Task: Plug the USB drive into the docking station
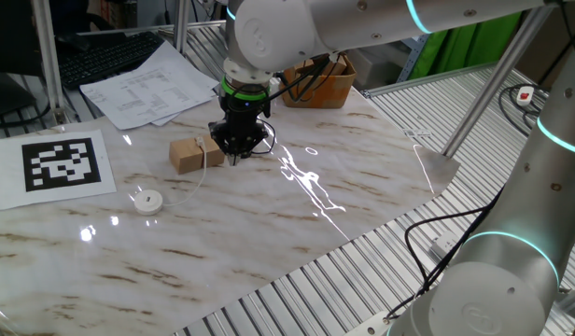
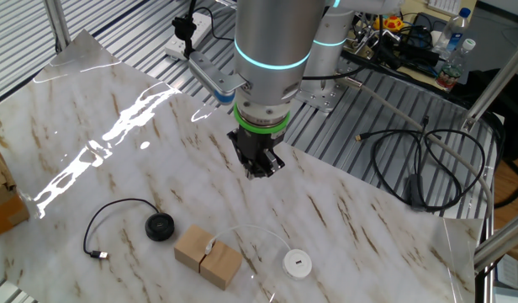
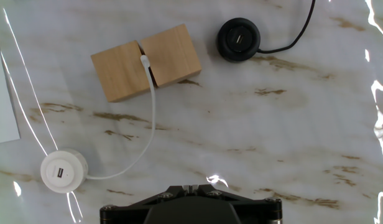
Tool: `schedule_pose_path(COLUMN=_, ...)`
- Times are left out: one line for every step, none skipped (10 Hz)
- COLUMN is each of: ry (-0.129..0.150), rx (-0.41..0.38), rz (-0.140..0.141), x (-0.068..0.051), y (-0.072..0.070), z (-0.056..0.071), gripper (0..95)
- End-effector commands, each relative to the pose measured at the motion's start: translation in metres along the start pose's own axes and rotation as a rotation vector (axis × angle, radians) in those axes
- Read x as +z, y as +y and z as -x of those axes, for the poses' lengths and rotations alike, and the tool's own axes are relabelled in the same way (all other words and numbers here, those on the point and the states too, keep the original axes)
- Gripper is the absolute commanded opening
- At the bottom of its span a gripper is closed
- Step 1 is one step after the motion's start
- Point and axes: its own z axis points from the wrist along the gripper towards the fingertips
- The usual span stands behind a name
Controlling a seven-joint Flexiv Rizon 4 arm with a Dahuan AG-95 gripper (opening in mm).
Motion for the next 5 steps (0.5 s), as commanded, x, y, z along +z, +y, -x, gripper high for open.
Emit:
schedule_pose_path(ry=0.001, rx=0.0, rz=0.0, x=0.0001, y=0.0001, z=0.0002, gripper=0.0)
schedule_pose_path(ry=0.001, rx=0.001, rz=0.0, x=0.0001, y=0.0001, z=0.0002, gripper=0.0)
schedule_pose_path(ry=0.002, rx=0.003, rz=0.001, x=0.0001, y=0.0001, z=0.0002, gripper=0.0)
schedule_pose_path(ry=0.004, rx=0.004, rz=0.001, x=0.0001, y=0.0001, z=0.0002, gripper=0.0)
schedule_pose_path(ry=0.005, rx=0.005, rz=0.001, x=0.0001, y=0.0001, z=0.0002, gripper=0.0)
